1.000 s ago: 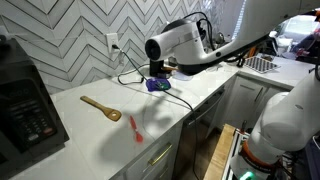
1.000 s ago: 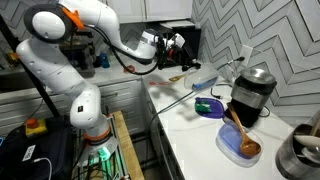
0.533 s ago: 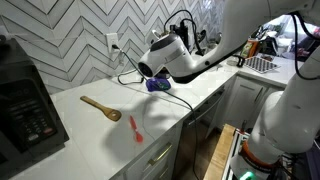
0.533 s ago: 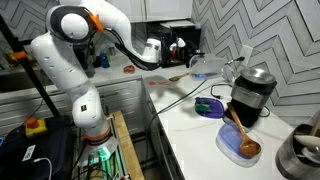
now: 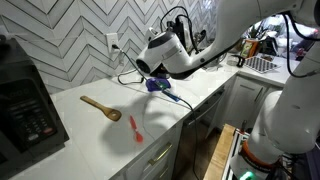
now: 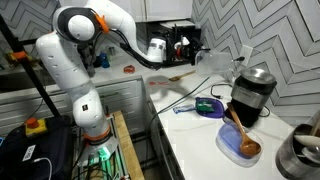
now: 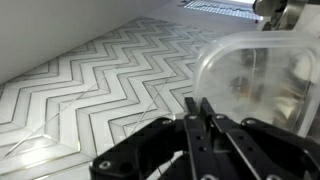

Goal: Pick up the clear bowl with sachets inside and pour the sachets onto the table

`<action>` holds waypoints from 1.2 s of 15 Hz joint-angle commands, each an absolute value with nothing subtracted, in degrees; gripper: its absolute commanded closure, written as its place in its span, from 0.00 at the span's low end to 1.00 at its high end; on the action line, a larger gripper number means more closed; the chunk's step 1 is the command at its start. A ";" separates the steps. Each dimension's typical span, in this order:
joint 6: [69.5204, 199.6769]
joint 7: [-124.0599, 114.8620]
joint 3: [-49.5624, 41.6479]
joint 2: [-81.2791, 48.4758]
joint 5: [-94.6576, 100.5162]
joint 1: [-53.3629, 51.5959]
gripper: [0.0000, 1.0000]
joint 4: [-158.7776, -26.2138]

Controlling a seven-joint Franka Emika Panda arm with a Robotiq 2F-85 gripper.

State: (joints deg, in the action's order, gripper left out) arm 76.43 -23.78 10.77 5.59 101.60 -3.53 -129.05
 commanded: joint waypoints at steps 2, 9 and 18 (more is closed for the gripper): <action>84.93 -21.99 6.53 16.29 90.61 -5.01 0.98 -129.70; 95.31 -22.54 5.03 26.64 74.91 -8.47 0.98 -131.30; 116.48 -25.76 5.39 28.69 62.49 -13.64 0.98 -132.41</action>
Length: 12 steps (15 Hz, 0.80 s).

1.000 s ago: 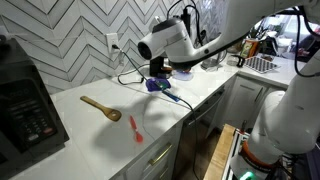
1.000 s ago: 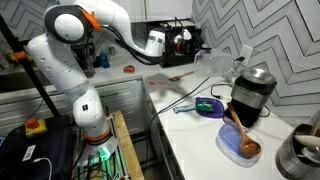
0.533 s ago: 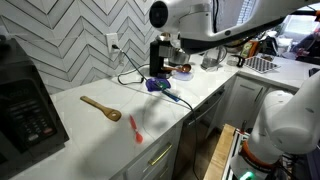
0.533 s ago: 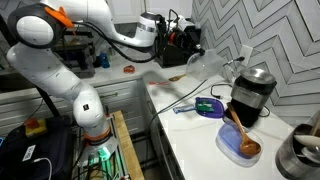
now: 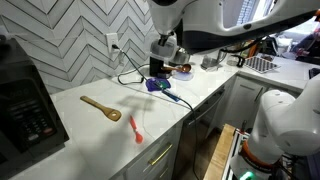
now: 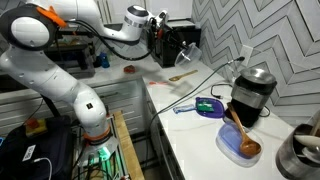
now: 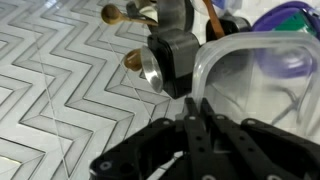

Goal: Pick up the clear bowl with sachets inside and pour the sachets onto the table

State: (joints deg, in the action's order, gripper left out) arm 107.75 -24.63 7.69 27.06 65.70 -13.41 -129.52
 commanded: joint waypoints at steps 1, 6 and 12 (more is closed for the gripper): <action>120.23 -25.80 4.85 28.58 61.29 -13.37 0.98 -133.02; 129.69 -24.03 5.37 27.10 57.77 -9.86 0.93 -133.05; 140.99 -18.94 3.22 22.84 50.00 -11.70 0.98 -134.38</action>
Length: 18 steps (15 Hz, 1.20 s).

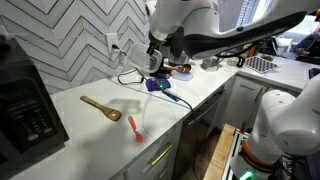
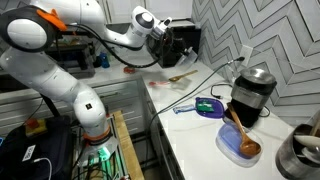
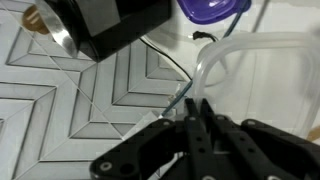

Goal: Pick up the clear bowl with sachets inside and pour the sachets onto the table

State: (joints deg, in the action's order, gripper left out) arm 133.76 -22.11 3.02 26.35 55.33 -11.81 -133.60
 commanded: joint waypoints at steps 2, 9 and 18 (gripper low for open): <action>147.52 -16.28 3.40 19.93 45.90 -11.49 0.98 -135.07; 163.75 3.45 -5.66 9.29 19.18 -16.36 0.98 -142.20; 158.75 15.06 -6.25 16.25 4.27 -5.40 0.93 -145.15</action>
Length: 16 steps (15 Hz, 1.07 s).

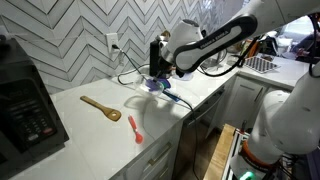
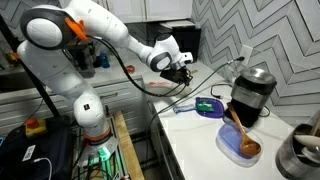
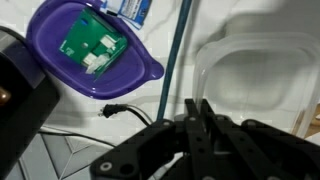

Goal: Pick up the clear bowl with sachets inside and pour the sachets onto the table

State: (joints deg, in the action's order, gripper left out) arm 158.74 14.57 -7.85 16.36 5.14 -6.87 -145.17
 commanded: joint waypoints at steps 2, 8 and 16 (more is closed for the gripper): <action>157.98 15.38 -6.39 18.12 4.33 -4.95 0.98 -145.68; 149.37 30.51 -12.17 13.29 -15.42 -13.58 0.98 -140.65; 139.56 25.55 -5.30 8.91 -1.31 -5.72 0.98 -134.76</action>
State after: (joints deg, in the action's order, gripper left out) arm 142.78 26.22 -7.74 10.80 -3.79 -7.41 -136.94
